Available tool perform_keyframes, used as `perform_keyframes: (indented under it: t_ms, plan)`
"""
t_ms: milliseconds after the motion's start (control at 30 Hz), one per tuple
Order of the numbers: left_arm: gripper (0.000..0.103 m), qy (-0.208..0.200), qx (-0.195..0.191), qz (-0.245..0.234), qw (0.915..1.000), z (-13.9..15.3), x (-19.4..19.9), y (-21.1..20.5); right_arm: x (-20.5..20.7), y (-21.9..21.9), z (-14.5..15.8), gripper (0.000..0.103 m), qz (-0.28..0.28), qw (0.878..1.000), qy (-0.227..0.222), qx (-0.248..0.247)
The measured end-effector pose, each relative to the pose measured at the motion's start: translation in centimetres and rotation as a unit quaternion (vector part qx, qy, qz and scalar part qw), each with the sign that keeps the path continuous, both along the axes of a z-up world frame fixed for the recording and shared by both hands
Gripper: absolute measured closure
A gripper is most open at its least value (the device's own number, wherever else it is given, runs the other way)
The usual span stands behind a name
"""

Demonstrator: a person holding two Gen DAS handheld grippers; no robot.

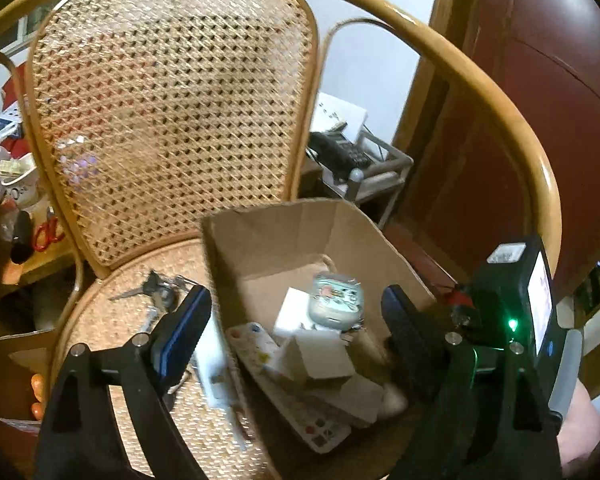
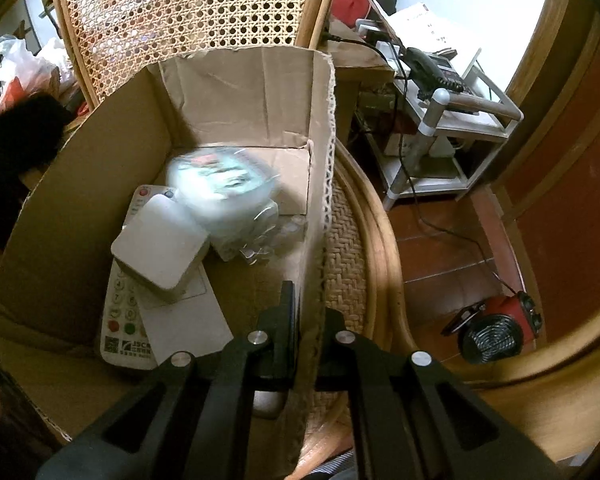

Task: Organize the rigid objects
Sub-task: 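Carry the Cheers earbud case into the box and release it, then move the left tool back and grasp the keys by the NFC card tag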

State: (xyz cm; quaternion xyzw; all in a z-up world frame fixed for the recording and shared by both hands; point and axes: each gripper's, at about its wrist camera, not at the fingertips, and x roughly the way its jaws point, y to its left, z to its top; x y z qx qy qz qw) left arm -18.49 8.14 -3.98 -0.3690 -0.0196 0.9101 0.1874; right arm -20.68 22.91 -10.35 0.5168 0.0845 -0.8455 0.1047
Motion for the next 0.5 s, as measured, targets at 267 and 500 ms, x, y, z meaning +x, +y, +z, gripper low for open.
perform_keyframes:
  t_ms: [267, 500]
  plan:
    - [0.017, -0.001, -0.018, 0.036, 0.9992, 0.6, -0.6, -4.1, -0.2, 0.0, 0.1, 0.097, -0.004, 1.000, 0.009, 0.000]
    - [0.017, -0.029, -0.039, 0.081, 0.9955, -1.5, -1.5, -8.5, -0.1, -0.2, 0.0, 0.098, -0.001, 1.000, 0.009, 0.005]
